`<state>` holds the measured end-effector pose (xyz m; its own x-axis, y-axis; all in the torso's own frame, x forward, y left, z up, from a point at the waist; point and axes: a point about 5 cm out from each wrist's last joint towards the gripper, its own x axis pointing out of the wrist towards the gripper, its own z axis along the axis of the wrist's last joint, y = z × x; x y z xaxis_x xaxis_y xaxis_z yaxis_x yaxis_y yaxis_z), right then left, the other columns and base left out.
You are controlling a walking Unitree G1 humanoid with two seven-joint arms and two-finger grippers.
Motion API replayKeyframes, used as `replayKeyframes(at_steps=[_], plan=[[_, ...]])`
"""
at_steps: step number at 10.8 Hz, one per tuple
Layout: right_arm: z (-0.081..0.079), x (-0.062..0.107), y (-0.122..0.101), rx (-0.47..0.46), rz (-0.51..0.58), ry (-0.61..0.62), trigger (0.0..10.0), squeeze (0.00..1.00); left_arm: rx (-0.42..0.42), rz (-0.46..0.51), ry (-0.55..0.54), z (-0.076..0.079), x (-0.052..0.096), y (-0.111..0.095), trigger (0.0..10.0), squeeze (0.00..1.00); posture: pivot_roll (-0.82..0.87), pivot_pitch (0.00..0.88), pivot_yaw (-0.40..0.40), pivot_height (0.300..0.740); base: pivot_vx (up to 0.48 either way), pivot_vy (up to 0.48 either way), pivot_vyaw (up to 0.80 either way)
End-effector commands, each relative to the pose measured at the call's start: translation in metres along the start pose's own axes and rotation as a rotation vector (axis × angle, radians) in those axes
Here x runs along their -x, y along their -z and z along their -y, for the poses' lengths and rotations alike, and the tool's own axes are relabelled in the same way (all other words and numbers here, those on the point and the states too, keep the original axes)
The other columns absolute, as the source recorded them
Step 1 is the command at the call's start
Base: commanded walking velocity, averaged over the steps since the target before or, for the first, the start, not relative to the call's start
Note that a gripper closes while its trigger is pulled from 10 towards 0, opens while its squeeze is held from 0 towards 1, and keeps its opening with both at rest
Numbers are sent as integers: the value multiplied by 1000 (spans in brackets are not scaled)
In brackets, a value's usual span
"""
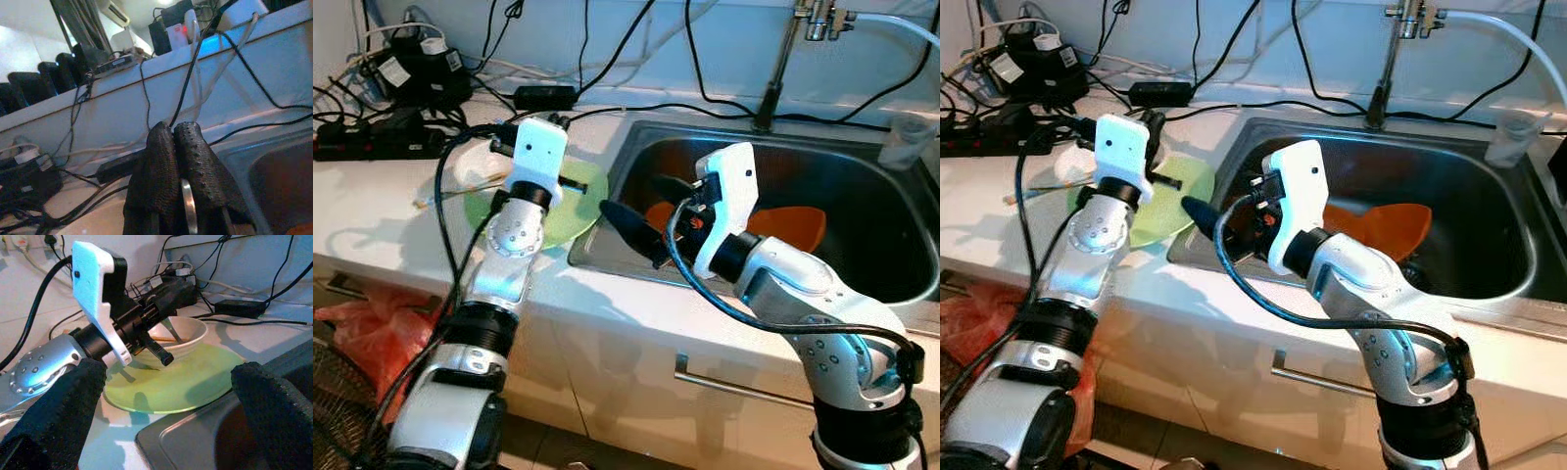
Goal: Kitchen organization
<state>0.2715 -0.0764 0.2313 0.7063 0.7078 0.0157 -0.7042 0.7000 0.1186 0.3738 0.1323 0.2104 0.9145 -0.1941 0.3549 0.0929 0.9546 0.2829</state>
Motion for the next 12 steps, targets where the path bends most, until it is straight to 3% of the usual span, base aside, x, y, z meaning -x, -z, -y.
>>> replayKeyframes(at_steps=[1, 4, 8, 10, 12], plan=[[3, 2, 2, 8, -24, 22, 10000, 0, 42, 25, 24, 5, -7, -11, 0, 0, -79, 0, 64, 740, 0, 0, 0], [19, 8, 1, 75, -82, 123, 10000, 0, 34, 40, 24, 7, -11, -15, 0, 0, -96, 0, 71, 740, 0, 0, 0], [22, 9, 5, 75, -97, 144, 10000, 0, 5, 17, -21, -4, -9, -11, 0, 0, -89, 0, 71, 740, 0, 0, 0], [24, 9, 3, 79, -86, 151, 10000, 0, -95, 177, -82, -12, -17, -43, 0, 0, -89, 0, 69, 740, 0, 0, 0], [25, 8, 4, 78, -86, 154, 10000, 0, -110, 205, -87, -11, -18, -51, 0, 0, -88, 0, 70, 740, 0, 0, 0]])
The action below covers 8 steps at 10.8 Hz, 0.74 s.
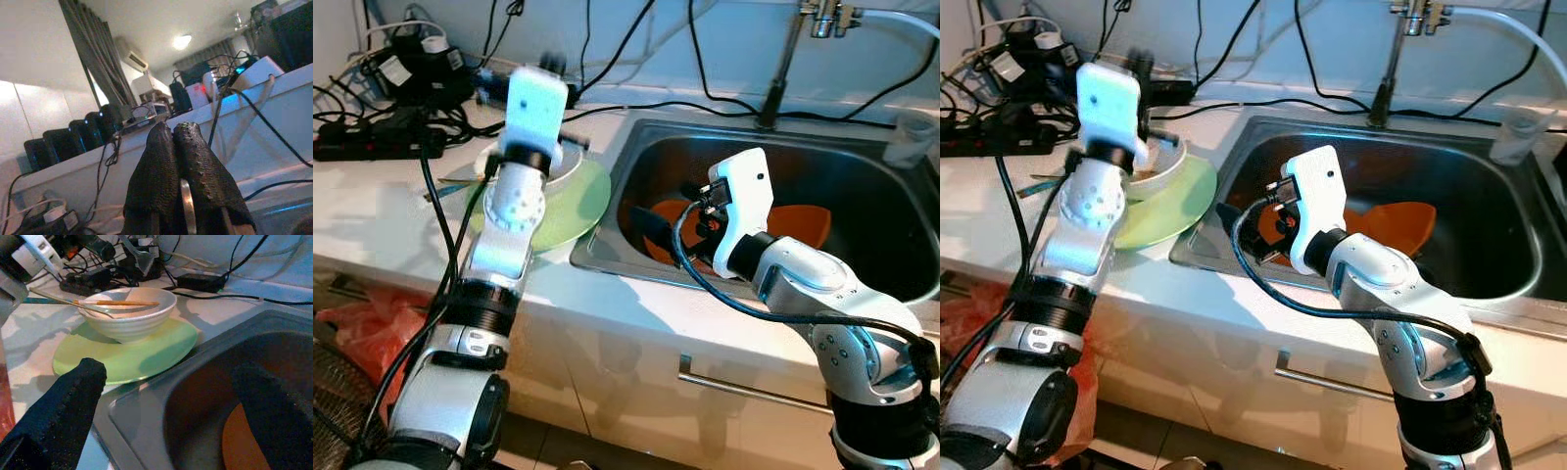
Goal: Kitchen organization
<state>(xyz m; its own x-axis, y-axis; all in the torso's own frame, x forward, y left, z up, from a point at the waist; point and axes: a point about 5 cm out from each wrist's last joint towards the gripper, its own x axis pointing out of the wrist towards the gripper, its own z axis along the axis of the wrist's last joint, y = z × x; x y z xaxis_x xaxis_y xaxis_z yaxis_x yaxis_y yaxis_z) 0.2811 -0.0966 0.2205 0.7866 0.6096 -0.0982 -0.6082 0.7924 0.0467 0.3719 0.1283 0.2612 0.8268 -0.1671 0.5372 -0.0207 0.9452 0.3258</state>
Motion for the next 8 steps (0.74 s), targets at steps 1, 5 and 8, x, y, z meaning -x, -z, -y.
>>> replayKeyframes(at_steps=[1, 5, 8], plan=[[3, 0, -4, 9, 19, 18, 10000, 0, -14, 1, -6, -1, 0, -1, 0, 0, -86, 0, 70, 740, 0, 0, 0], [5, 0, -3, 29, 12, 40, 10000, 0, 99, -47, 30, 13, -1, 4, 0, 0, -97, 0, 74, 740, 0, 0, 0], [23, 5, 7, 111, -84, 194, 10000, 0, 206, -68, 182, 49, 3, 6, 0, 0, -113, 0, 83, 740, 0, 0, 0]])
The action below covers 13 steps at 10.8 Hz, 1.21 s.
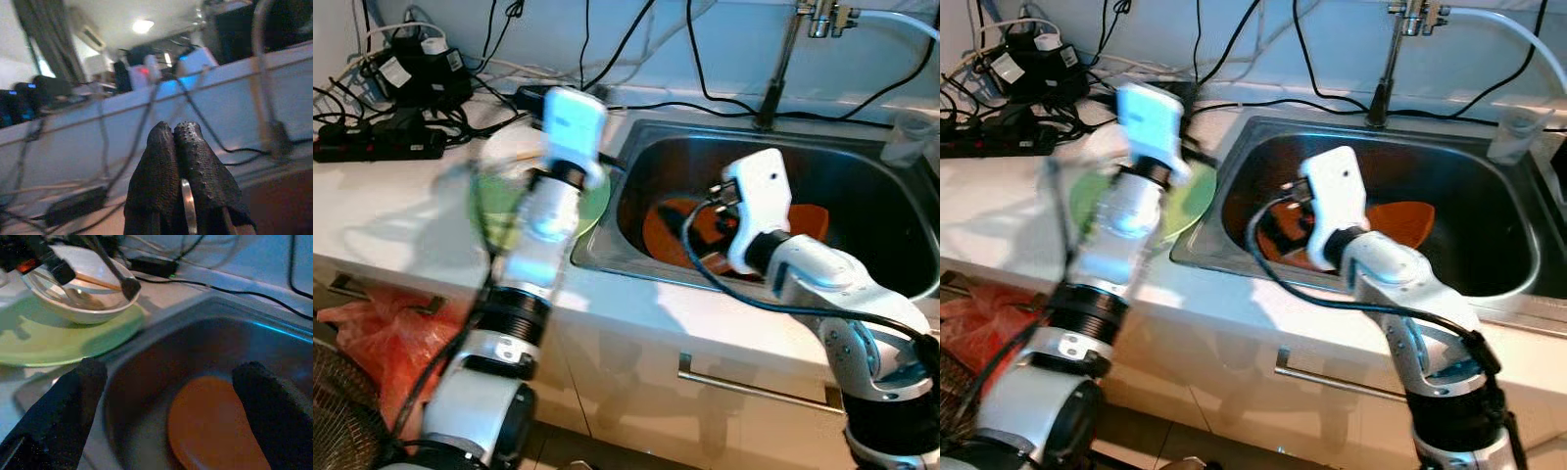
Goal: Kitchen organization
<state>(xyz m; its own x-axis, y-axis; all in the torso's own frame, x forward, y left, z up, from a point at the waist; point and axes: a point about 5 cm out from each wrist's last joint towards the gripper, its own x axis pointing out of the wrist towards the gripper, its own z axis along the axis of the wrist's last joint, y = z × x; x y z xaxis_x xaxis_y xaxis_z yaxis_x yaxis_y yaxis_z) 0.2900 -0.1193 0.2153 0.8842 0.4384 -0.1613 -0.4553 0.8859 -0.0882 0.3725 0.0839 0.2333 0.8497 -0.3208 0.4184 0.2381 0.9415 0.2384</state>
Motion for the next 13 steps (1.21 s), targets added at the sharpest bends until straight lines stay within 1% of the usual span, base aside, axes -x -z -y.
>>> replayKeyframes(at_steps=[1, 3, 4, 6, 7, 8, 9, 11, 12, 13], plan=[[5, 1, 4, 3, -31, 42, 10000, 0, 18, 13, 41, 7, -6, -4, 196, 0, -127, 0, 89, 740, 0, 0, 0], [13, 6, 7, 7, -49, 100, 10000, 0, 47, 11, 87, 19, -8, -2, 353, 0, -150, 0, 97, 740, 0, 0, 0], [14, 8, 8, 6, -49, 110, 10000, 0, 50, 14, 86, 20, -8, -3, 667, 0, -151, 0, 96, 740, 0, 0, 0], [13, 7, 8, 2, -40, 107, 10000, 0, 26, -5, 40, 10, -7, 1, 824, 0, -140, 0, 93, 740, 0, 0, 0], [13, 6, 8, 1, -37, 107, 10000, 0, 25, -18, 9, 2, -5, 4, 1176, 0, -132, 0, 91, 740, 0, 0, 0], [14, 5, 7, -1, -33, 106, 10000, 0, 8, -25, -14, -5, -4, 5, 627, 0, -126, 0, 89, 740, 0, 0, 0], [14, 4, 7, -2, -30, 105, 10000, 0, 5, -29, -26, -8, -4, 5, 667, 0, -125, 0, 90, 740, 0, 0, 0], [14, 4, 7, -2, -28, 103, 10000, 0, 5, -29, -32, -9, -5, 5, 1294, 0, -127, 0, 89, 740, 0, 0, 0], [14, 4, 8, -1, -27, 102, 10000, 0, 12, -23, -33, -7, -6, 3, 1804, 0, -128, 0, 89, 740, 0, 0, 0], [14, 4, 8, -1, -27, 102, 10000, 0, 12, -21, -32, -7, -6, 3, 1922, 0, -128, 0, 89, 740, 0, 0, 0]])
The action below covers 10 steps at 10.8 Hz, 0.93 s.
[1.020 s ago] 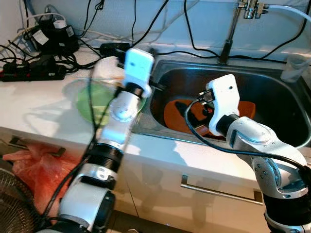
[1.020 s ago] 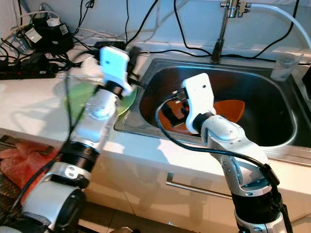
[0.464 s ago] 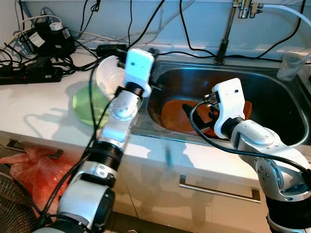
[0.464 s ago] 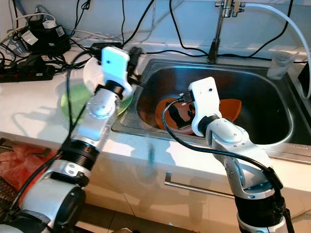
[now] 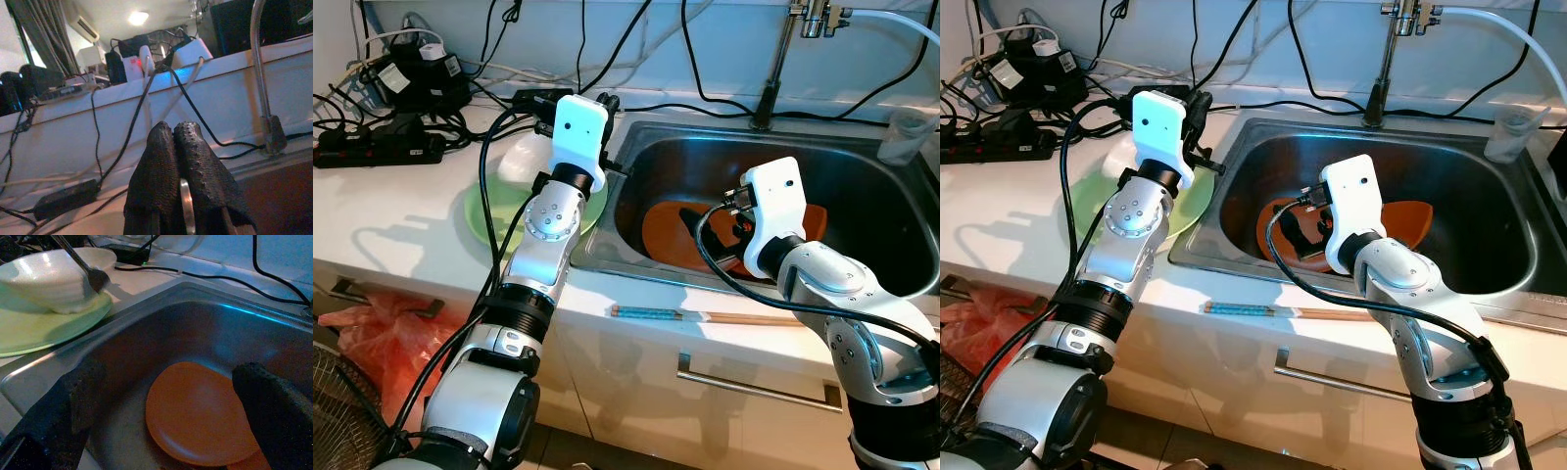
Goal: Kitchen organization
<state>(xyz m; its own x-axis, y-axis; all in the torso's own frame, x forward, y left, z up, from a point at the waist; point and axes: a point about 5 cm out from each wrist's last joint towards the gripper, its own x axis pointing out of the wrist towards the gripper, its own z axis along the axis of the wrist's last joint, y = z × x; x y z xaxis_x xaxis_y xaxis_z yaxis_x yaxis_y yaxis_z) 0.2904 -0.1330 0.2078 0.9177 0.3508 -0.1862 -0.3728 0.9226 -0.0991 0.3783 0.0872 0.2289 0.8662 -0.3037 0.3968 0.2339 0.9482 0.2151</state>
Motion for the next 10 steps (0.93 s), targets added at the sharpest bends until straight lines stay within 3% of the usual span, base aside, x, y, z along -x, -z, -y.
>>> replayKeyframes(at_steps=[1, 6, 9, 10], plan=[[2, -1, -2, 4, 8, 11, 10000, 0, -5, 9, -14, -3, -4, -4, 1922, 0, -128, 0, 89, 740, 0, 0, 0], [1, -2, -2, 5, 10, 11, 10000, 0, 25, 25, 1, 2, -8, -9, 1961, 0, -126, 0, 91, 740, 0, 0, 0], [13, 0, 5, 23, -51, 101, 10000, 0, 85, 35, 75, 24, -11, -11, 1216, 0, -137, 0, 95, 740, 0, 0, 0], [20, 2, 10, 18, -79, 143, 10000, 0, 96, 19, 100, 30, -10, -8, 1373, 0, -148, 0, 102, 740, 0, 0, 0]])
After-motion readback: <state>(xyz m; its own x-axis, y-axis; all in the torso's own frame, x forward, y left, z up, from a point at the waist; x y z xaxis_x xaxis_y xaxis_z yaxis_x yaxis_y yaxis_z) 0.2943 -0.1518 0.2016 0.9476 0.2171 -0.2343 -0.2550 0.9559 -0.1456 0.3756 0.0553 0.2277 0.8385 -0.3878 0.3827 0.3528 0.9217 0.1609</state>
